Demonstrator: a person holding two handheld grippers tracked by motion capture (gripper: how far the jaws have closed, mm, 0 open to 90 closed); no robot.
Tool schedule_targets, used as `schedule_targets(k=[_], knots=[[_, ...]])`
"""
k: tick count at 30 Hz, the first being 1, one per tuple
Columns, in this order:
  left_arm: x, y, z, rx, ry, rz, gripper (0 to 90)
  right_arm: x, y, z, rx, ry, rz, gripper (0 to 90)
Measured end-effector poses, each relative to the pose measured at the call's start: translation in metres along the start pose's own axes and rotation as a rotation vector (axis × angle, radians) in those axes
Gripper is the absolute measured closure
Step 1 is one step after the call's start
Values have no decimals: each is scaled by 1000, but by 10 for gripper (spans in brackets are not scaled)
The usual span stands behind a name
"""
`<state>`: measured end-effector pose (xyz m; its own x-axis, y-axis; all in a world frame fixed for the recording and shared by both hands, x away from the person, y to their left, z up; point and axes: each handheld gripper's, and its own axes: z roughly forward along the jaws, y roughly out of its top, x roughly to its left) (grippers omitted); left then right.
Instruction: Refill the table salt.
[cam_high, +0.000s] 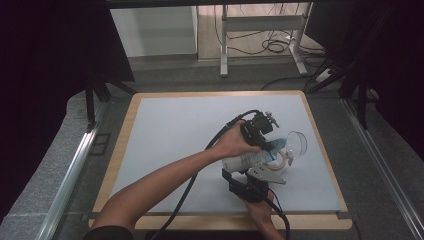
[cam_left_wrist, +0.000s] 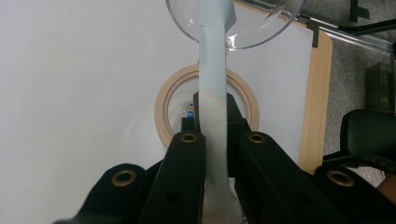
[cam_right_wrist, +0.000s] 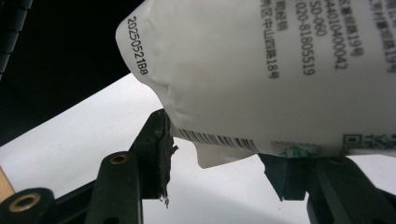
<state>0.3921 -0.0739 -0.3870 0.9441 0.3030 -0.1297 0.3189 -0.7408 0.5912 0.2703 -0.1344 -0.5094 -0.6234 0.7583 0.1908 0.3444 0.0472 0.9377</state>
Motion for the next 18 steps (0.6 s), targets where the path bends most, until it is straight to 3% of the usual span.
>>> schedule_targets(k=[8, 18], knots=[[-2, 6, 0, 19, -5, 17, 900, 4, 2, 0, -21, -36, 20, 482], [-3, 11, 1, 38, -5, 27, 900, 2, 5, 0, -35, -38, 28, 482]])
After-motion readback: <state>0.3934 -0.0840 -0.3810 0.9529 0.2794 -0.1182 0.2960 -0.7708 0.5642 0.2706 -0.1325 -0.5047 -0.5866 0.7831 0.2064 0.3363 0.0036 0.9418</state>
